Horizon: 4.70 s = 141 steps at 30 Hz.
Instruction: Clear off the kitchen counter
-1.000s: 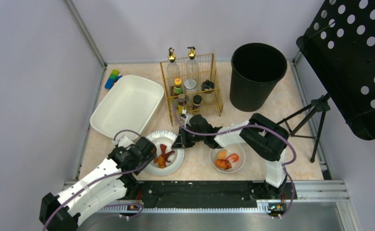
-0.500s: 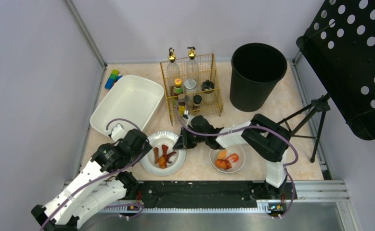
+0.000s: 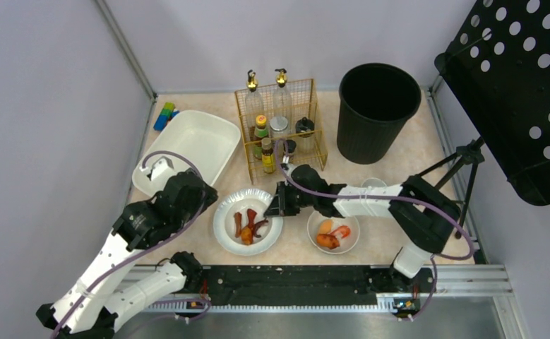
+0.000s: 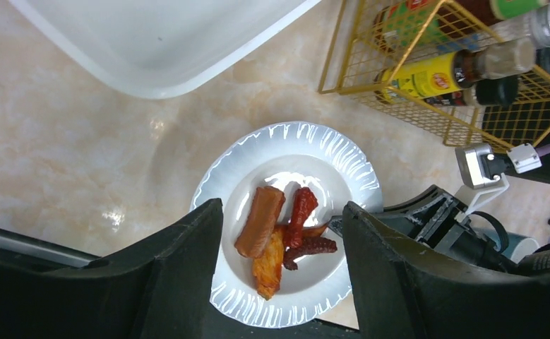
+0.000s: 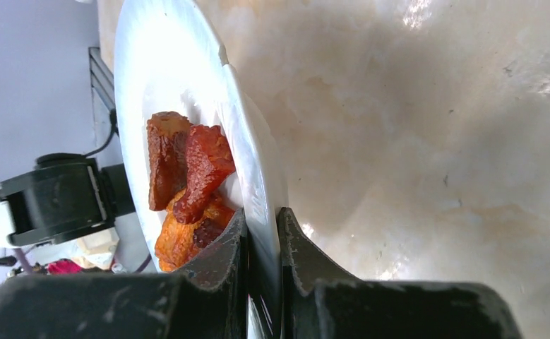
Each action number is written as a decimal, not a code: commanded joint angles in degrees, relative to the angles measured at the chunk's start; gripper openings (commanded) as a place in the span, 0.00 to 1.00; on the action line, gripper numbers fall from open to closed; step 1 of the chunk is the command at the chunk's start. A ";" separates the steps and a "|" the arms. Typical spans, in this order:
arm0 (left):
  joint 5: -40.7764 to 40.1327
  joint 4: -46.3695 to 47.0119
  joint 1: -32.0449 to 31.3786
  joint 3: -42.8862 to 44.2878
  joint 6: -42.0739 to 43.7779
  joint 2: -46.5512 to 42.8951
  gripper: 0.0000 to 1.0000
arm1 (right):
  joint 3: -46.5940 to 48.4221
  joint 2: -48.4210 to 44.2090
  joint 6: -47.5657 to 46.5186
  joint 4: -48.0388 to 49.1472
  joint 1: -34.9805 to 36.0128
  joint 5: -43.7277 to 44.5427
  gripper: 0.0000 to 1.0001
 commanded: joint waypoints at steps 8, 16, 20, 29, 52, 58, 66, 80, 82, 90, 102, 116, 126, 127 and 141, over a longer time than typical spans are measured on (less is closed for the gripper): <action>-3.59 0.55 -0.04 7.39 6.77 -0.15 0.67 | 8.47 -18.63 4.80 -9.08 -4.88 -0.47 0.00; -1.81 5.44 -0.09 4.05 9.03 -2.18 0.67 | 16.94 -24.16 5.04 -22.67 -11.27 4.03 0.00; 0.58 7.77 -0.04 2.66 10.32 -0.57 0.67 | 22.43 -24.55 5.21 -27.36 -14.46 5.55 0.00; 5.91 13.61 -0.04 -2.19 11.65 1.39 0.66 | 34.57 -23.82 7.71 -33.39 -20.04 12.04 0.00; 12.62 19.88 -0.04 -2.20 16.53 6.99 0.66 | 51.35 -24.85 20.22 -47.84 -25.88 44.77 0.00; 15.43 20.41 -0.04 -2.34 16.93 7.20 0.66 | 52.61 -24.47 22.40 -48.73 -28.81 47.51 0.00; 16.15 20.85 -0.04 -2.47 17.03 7.50 0.66 | 54.47 -22.32 24.33 -51.00 -35.03 47.07 0.00; 16.98 21.28 -0.04 -2.53 17.09 7.34 0.66 | 53.46 -21.91 18.57 -52.15 -38.24 51.83 0.00; 17.02 21.26 -0.04 -2.54 17.18 7.45 0.65 | 53.24 -21.68 17.83 -52.29 -38.31 52.55 0.00; 17.02 21.26 -0.04 -2.96 17.25 7.47 0.65 | 53.60 -19.89 13.92 -52.67 -38.50 55.74 0.00; 17.96 22.38 -0.04 -3.21 17.61 9.23 0.65 | 55.67 -17.91 8.46 -53.68 -39.11 60.15 0.00; 17.89 22.09 -0.04 -2.90 18.52 9.56 0.65 | 56.43 -14.85 3.99 -52.95 -39.91 61.10 0.00; 18.23 22.68 -0.04 -3.50 18.39 9.75 0.65 | 54.79 -14.00 -0.66 -50.96 -39.90 60.98 0.00; 18.44 22.78 -0.04 -3.59 18.43 10.00 0.65 | 54.21 -14.27 -0.97 -50.44 -39.86 60.87 0.00; 19.04 22.66 -0.04 -3.92 18.15 9.43 0.65 | 50.15 -15.94 3.71 -50.71 -39.87 57.39 0.00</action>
